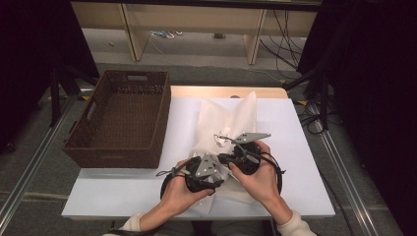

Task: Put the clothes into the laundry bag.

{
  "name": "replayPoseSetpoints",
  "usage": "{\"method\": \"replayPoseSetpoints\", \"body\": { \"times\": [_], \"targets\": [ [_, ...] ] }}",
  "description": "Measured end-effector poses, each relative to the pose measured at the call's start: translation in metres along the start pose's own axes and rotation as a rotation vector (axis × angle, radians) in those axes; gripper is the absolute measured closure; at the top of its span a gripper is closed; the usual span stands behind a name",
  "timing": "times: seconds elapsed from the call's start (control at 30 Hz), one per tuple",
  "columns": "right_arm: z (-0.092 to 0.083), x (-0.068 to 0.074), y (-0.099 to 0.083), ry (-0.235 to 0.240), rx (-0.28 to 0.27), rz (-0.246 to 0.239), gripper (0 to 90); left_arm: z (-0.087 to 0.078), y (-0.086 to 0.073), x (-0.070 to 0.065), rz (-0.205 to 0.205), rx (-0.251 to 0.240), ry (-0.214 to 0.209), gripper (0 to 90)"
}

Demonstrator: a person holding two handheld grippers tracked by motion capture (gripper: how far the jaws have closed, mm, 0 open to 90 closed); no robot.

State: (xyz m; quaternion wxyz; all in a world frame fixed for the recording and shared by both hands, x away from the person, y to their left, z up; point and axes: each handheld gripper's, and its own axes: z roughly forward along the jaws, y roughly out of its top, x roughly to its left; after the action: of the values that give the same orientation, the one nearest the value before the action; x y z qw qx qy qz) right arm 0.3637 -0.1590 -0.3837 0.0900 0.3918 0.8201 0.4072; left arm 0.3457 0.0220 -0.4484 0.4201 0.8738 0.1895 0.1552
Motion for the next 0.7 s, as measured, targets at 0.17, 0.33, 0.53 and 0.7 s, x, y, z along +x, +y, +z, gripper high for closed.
{"method": "replayPoseSetpoints", "body": {
  "times": [0.17, 0.33, 0.53, 0.7],
  "targets": [
    [-0.002, -0.001, 0.001, 0.005, 0.023, -0.004, 88.8, -0.031, -0.005, -0.002, -0.025, -0.031, 0.037, 33.7],
    [-0.002, -0.002, 0.002, -0.001, 0.015, -0.030, 88.7, -0.046, -0.024, 0.004, -0.040, 0.005, 0.094, 29.3],
    [0.001, 0.000, 0.000, -0.006, 0.002, -0.005, 88.7, -0.024, -0.036, 0.003, -0.004, 0.106, 0.053, 24.3],
    [0.000, -0.001, 0.001, -0.002, 0.032, -0.012, 88.7, -0.004, -0.037, 0.007, -0.007, 0.155, 0.038, 26.5]
  ]
}}
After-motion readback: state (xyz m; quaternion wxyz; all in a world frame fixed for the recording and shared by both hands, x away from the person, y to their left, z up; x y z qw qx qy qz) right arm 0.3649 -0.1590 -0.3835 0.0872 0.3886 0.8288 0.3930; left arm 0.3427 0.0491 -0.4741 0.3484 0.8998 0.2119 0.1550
